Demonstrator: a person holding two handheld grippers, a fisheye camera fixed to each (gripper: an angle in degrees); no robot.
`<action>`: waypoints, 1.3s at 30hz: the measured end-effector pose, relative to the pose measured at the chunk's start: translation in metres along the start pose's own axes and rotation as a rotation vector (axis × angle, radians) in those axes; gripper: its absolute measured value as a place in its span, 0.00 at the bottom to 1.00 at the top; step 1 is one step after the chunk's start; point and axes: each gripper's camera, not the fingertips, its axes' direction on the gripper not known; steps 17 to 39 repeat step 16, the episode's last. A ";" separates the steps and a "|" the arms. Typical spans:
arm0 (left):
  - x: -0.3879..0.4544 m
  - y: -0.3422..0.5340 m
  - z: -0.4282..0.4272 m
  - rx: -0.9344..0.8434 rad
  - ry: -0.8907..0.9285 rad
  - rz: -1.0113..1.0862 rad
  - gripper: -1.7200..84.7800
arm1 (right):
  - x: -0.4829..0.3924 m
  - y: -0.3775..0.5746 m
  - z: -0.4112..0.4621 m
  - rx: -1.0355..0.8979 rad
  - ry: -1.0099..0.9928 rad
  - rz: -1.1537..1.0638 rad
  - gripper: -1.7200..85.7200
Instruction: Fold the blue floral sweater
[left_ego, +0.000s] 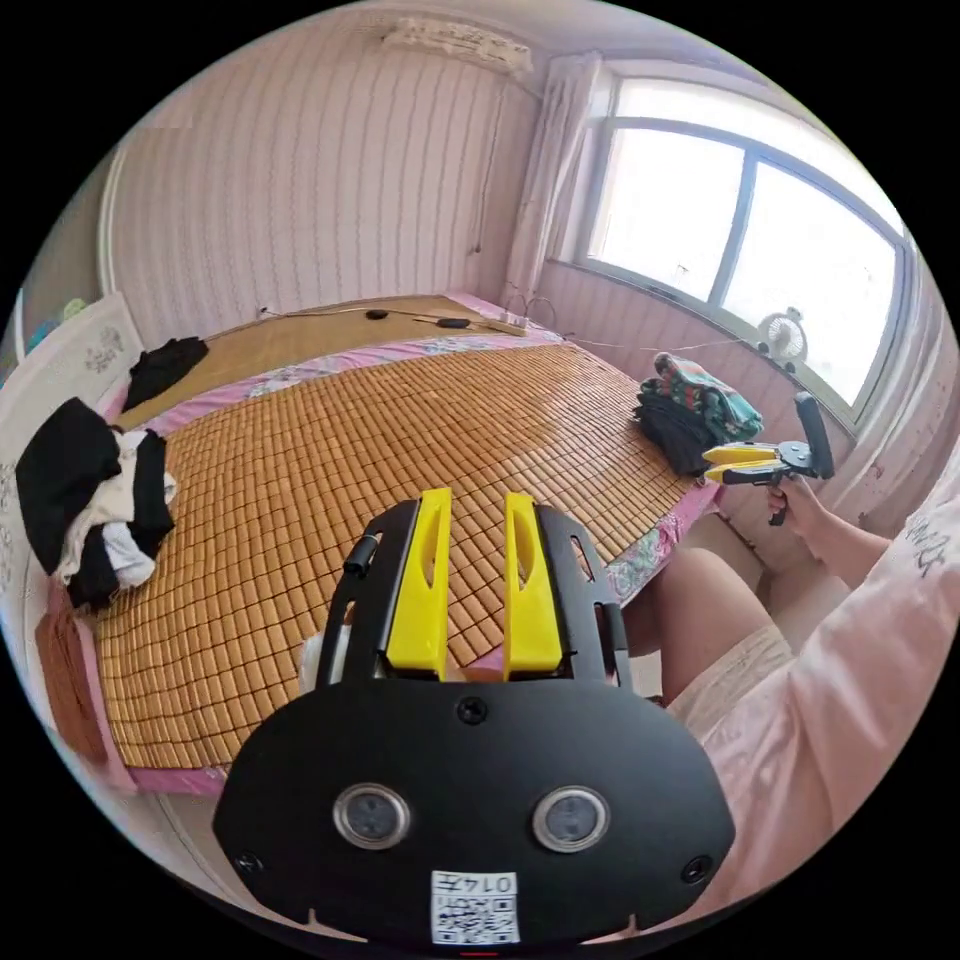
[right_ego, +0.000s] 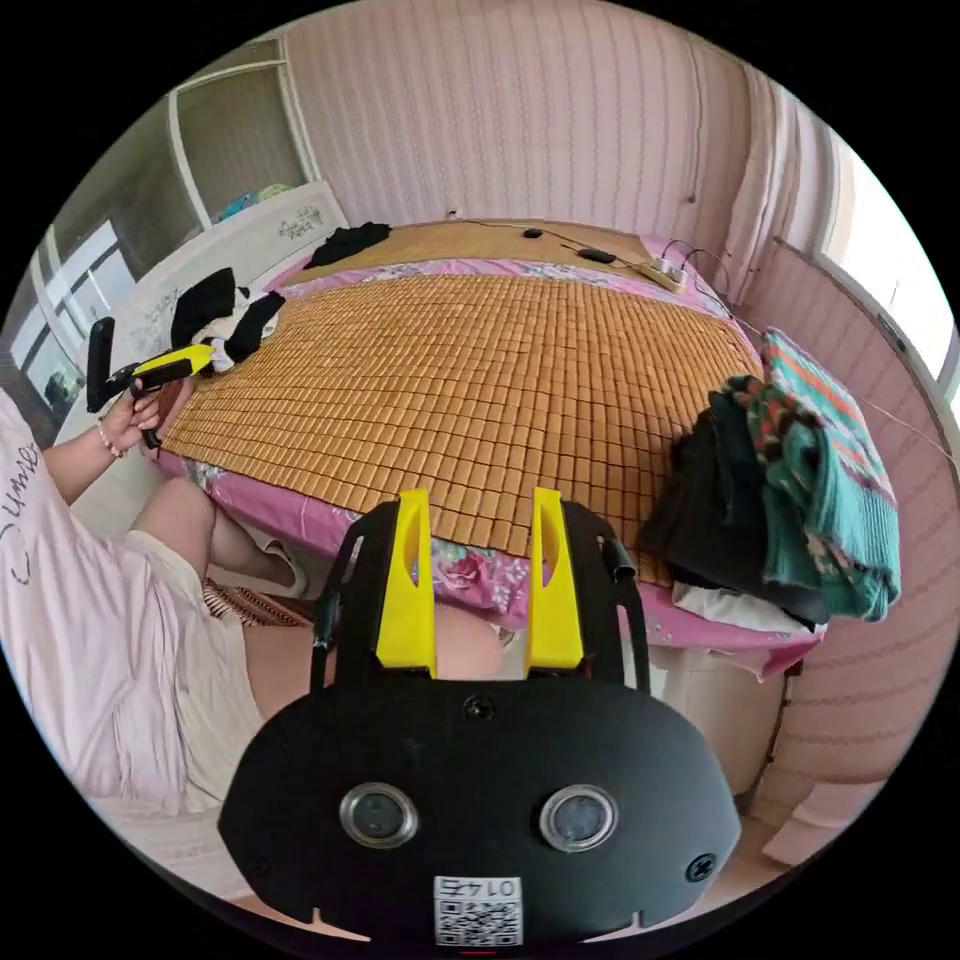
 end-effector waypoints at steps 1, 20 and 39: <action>-0.026 0.028 -0.037 0.040 -0.110 -0.076 0.11 | -0.053 -0.023 0.021 0.019 -0.047 -0.105 0.16; -0.265 0.272 -0.292 0.178 -0.560 -0.883 0.11 | -0.640 -0.228 0.260 -0.214 -0.431 -1.178 0.18; -0.265 0.272 -0.292 0.178 -0.560 -0.883 0.11 | -0.640 -0.228 0.260 -0.214 -0.431 -1.178 0.18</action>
